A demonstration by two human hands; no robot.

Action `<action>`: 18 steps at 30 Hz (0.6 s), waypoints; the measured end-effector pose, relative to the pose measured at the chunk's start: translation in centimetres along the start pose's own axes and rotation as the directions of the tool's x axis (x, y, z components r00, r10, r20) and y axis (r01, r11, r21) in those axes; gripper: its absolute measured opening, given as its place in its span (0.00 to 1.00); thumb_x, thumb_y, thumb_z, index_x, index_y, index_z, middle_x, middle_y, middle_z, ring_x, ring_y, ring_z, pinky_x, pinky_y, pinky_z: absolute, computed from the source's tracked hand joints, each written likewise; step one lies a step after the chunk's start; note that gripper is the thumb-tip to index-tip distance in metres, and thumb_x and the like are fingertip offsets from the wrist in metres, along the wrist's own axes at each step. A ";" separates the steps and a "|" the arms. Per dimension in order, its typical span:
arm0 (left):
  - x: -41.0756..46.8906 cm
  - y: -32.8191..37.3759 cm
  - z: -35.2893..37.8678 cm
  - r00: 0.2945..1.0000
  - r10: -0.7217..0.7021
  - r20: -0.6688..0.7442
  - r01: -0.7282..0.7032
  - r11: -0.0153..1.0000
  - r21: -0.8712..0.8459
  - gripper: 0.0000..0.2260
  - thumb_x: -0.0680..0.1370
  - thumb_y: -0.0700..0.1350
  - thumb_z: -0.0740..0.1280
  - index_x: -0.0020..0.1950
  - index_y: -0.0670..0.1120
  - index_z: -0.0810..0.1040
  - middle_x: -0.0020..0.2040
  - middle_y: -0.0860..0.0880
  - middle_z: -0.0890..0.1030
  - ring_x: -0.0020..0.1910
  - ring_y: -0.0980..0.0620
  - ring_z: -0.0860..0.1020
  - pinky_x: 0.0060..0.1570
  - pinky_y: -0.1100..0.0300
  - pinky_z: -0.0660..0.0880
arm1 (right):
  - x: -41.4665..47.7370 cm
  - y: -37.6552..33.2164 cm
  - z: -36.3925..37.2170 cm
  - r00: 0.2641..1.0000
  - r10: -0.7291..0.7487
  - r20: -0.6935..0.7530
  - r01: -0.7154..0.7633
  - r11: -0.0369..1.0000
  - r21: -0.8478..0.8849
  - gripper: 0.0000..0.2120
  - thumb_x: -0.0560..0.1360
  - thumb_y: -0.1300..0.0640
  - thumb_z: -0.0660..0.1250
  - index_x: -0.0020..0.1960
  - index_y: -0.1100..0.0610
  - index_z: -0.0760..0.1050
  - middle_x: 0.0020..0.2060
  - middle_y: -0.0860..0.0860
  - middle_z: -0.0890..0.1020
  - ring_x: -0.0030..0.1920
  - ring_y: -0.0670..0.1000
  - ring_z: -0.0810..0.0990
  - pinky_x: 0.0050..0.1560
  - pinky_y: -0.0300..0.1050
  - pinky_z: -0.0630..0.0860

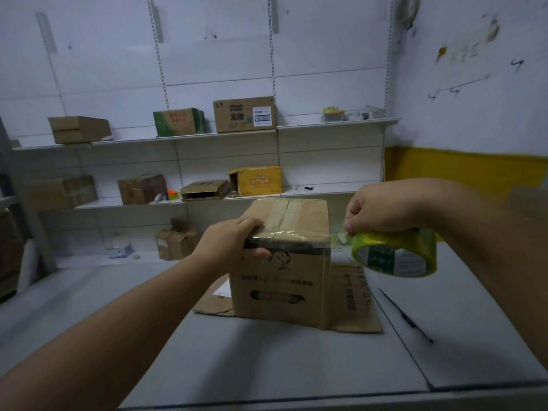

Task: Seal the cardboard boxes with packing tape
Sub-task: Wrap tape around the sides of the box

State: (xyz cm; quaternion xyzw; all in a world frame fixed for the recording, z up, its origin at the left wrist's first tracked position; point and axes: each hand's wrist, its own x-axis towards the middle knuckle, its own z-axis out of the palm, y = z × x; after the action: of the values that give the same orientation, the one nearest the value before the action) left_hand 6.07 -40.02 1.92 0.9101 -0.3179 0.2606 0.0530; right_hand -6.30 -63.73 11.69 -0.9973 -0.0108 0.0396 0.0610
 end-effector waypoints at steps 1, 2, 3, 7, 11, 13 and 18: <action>0.0 0.0 -0.1 1.000 0.000 0.002 0.000 1.000 0.007 0.26 0.74 0.59 0.64 0.69 0.51 0.66 0.61 0.51 0.76 0.57 0.52 0.75 0.55 0.60 0.71 | -0.1 -0.1 -0.3 1.000 0.005 0.007 -0.005 1.000 0.004 0.11 0.78 0.47 0.61 0.55 0.50 0.77 0.46 0.51 0.79 0.44 0.49 0.77 0.38 0.39 0.72; 0.1 0.1 -0.1 1.000 -0.006 0.003 0.006 1.000 0.013 0.26 0.74 0.59 0.64 0.69 0.51 0.66 0.61 0.51 0.76 0.57 0.52 0.75 0.54 0.60 0.71 | -0.4 -0.2 -0.7 1.000 0.006 0.007 -0.006 1.000 0.019 0.12 0.78 0.46 0.62 0.54 0.51 0.78 0.45 0.52 0.80 0.44 0.50 0.78 0.38 0.40 0.73; 0.2 0.3 -0.1 1.000 -0.015 -0.002 0.015 1.000 0.017 0.25 0.75 0.60 0.64 0.69 0.51 0.66 0.60 0.51 0.76 0.56 0.52 0.75 0.54 0.60 0.71 | -0.8 -0.2 -1.1 1.000 0.002 0.004 -0.002 0.998 0.055 0.11 0.78 0.47 0.63 0.53 0.51 0.79 0.44 0.52 0.80 0.42 0.51 0.79 0.37 0.40 0.73; 0.5 0.9 0.0 0.999 -0.012 -0.032 0.013 1.000 0.029 0.24 0.74 0.61 0.64 0.66 0.50 0.69 0.58 0.51 0.77 0.54 0.52 0.76 0.53 0.59 0.73 | -1.6 1.0 -1.3 1.000 -0.020 0.015 0.019 0.997 0.071 0.08 0.78 0.46 0.62 0.48 0.47 0.78 0.45 0.52 0.80 0.44 0.51 0.79 0.42 0.43 0.76; 0.2 0.3 0.2 0.999 0.005 -0.042 -0.005 1.000 0.015 0.25 0.73 0.61 0.64 0.66 0.51 0.69 0.59 0.52 0.78 0.54 0.52 0.76 0.53 0.58 0.74 | 0.1 3.7 1.8 0.999 -0.002 0.053 -0.004 0.994 0.113 0.10 0.78 0.44 0.60 0.47 0.46 0.78 0.44 0.50 0.80 0.43 0.49 0.79 0.43 0.42 0.76; 0.2 0.1 0.4 0.998 0.019 -0.056 -0.018 1.000 0.014 0.25 0.73 0.61 0.65 0.66 0.52 0.69 0.58 0.52 0.78 0.54 0.52 0.76 0.53 0.58 0.74 | 1.3 4.9 3.1 1.000 0.004 0.021 -0.007 0.988 0.152 0.12 0.78 0.43 0.59 0.46 0.46 0.78 0.45 0.49 0.81 0.43 0.48 0.80 0.43 0.41 0.76; 0.3 -0.6 1.4 0.991 0.063 -0.116 -0.061 0.998 0.021 0.26 0.72 0.62 0.65 0.65 0.50 0.71 0.58 0.51 0.78 0.53 0.51 0.77 0.50 0.57 0.74 | 4.1 6.0 4.0 1.000 -0.014 -0.025 0.018 0.984 0.179 0.11 0.78 0.45 0.60 0.45 0.47 0.79 0.45 0.48 0.81 0.43 0.47 0.78 0.40 0.38 0.72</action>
State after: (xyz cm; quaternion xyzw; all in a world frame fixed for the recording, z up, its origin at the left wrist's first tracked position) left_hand 7.24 -40.08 0.96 0.8834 -0.3402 0.3175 0.0557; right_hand -2.45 -69.08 6.63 -0.9880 -0.0144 0.0280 0.1511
